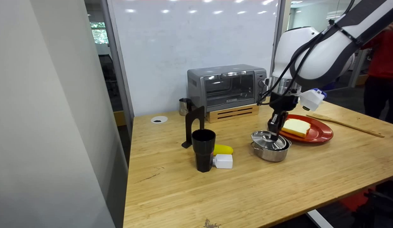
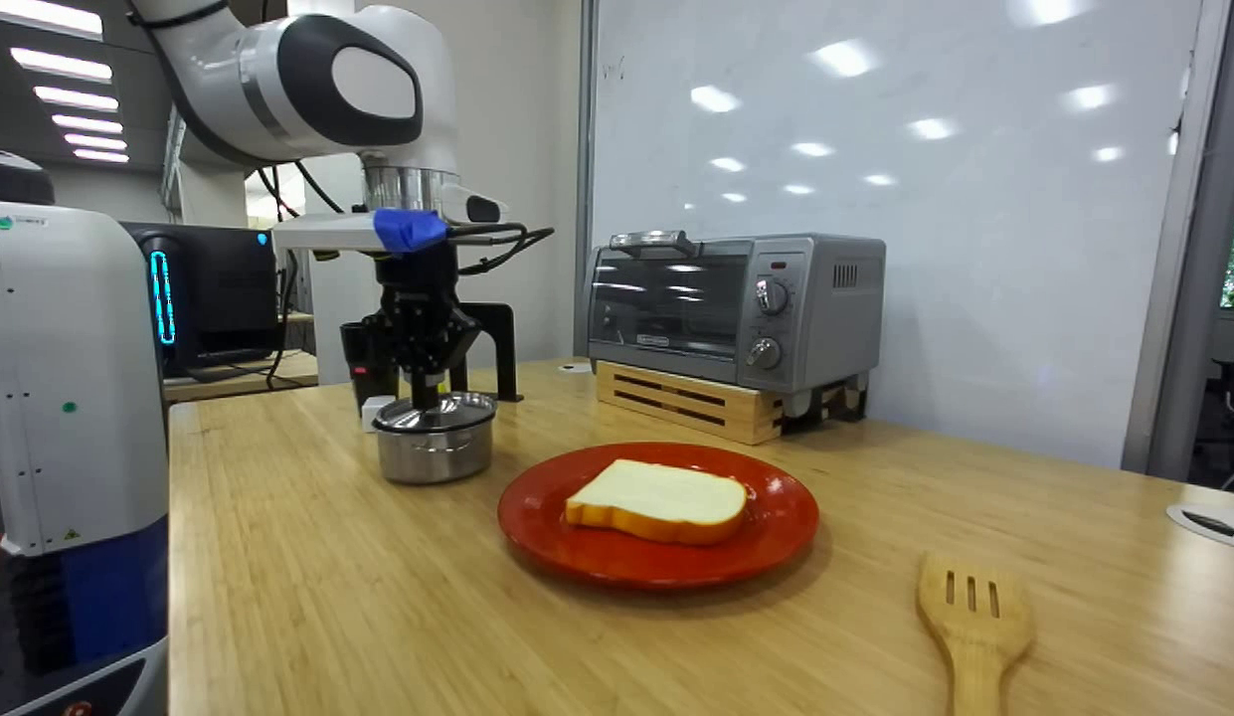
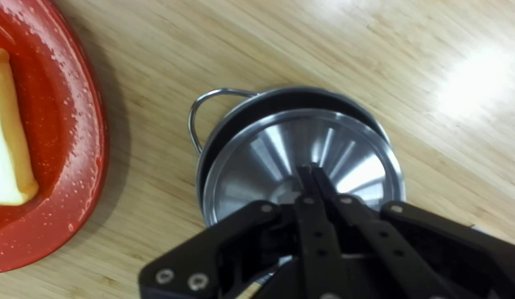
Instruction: Close the toaster oven
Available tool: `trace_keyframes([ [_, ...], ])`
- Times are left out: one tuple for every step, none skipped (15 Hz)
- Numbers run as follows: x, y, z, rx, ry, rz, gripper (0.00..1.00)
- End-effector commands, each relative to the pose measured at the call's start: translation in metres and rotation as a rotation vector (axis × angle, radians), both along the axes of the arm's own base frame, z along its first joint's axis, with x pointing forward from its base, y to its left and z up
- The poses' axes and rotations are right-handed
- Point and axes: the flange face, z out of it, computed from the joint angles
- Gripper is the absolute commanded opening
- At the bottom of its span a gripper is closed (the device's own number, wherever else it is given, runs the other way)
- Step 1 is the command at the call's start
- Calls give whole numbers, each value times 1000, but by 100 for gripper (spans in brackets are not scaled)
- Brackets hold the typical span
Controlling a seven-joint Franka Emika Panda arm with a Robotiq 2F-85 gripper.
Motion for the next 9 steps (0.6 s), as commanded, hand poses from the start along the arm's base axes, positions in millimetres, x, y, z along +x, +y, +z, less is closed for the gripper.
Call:
trace_keyframes([
  [-1,1,-6,5,10,5,1],
  [-3,1,-6,4,10,4,1],
  [-4,1,-6,4,11,4,1],
  [-5,1,-7,3,12,3,1],
  [-7,1,-7,1,8,-3,1],
  [-8,1,-7,2,11,-5,28],
  [-9,1,-8,2,11,-2,30],
  [-11,2,-9,3,15,-2,35],
  [-13,2,-11,3,21,-3,43],
])
